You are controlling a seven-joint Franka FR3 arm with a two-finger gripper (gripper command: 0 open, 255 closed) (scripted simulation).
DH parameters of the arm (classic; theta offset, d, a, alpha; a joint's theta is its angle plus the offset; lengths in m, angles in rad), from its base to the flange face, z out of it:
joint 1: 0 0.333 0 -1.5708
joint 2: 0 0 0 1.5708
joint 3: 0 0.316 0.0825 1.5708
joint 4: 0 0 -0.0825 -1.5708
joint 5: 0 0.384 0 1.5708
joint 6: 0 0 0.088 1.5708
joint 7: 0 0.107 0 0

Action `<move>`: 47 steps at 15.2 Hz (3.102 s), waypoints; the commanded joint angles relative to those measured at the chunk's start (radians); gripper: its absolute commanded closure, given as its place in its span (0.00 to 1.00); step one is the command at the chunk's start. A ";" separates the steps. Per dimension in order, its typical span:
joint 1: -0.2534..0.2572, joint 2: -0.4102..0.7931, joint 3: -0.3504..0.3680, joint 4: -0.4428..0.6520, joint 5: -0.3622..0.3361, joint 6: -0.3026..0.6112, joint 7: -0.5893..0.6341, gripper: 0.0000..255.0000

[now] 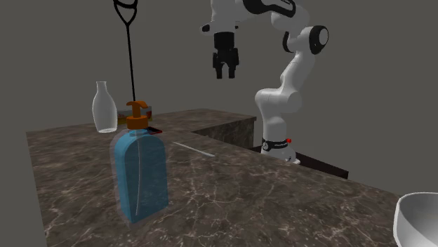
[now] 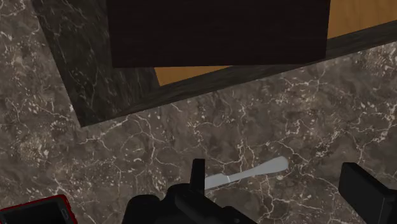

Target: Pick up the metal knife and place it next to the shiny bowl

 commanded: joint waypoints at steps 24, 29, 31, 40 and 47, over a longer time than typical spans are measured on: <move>-0.254 0.512 0.163 -0.237 0.357 0.811 0.979 0.00; -0.244 0.562 0.175 -0.256 0.375 0.882 0.970 0.00; -0.244 0.562 0.175 -0.256 0.375 0.882 0.970 0.00; -0.244 0.563 0.174 -0.255 0.375 0.882 0.970 1.00; -0.243 0.562 0.174 -0.256 0.375 0.882 0.970 1.00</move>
